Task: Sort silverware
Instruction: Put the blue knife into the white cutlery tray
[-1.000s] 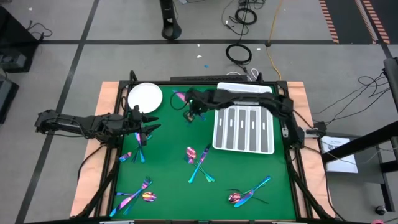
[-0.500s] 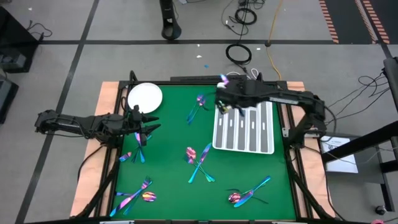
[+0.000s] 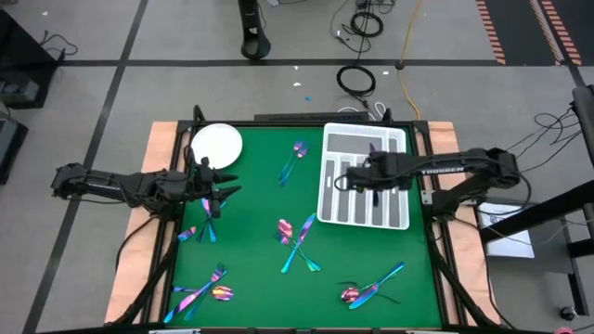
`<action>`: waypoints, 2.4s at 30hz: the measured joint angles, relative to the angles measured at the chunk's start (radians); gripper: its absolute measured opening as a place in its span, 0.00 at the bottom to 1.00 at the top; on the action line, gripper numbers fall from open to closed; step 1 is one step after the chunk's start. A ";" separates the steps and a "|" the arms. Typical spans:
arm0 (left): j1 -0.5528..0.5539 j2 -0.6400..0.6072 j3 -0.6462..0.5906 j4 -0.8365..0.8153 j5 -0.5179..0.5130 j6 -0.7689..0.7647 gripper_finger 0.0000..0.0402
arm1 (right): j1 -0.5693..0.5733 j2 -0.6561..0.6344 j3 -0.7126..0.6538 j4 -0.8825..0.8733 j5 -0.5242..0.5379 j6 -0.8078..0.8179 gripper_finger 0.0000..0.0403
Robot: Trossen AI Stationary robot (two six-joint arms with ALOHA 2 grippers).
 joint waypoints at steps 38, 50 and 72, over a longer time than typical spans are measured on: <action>0.001 0.053 -0.025 0.198 -0.021 0.260 0.40 | 0.070 -0.004 -0.186 0.133 -0.124 0.175 0.21; 0.000 0.073 -0.034 0.202 0.032 0.276 0.40 | 0.069 -0.004 -0.182 0.132 -0.215 0.033 0.35; 0.000 0.296 -0.032 0.317 0.071 0.066 0.40 | 0.122 -0.011 -0.127 0.348 -0.432 -0.708 0.35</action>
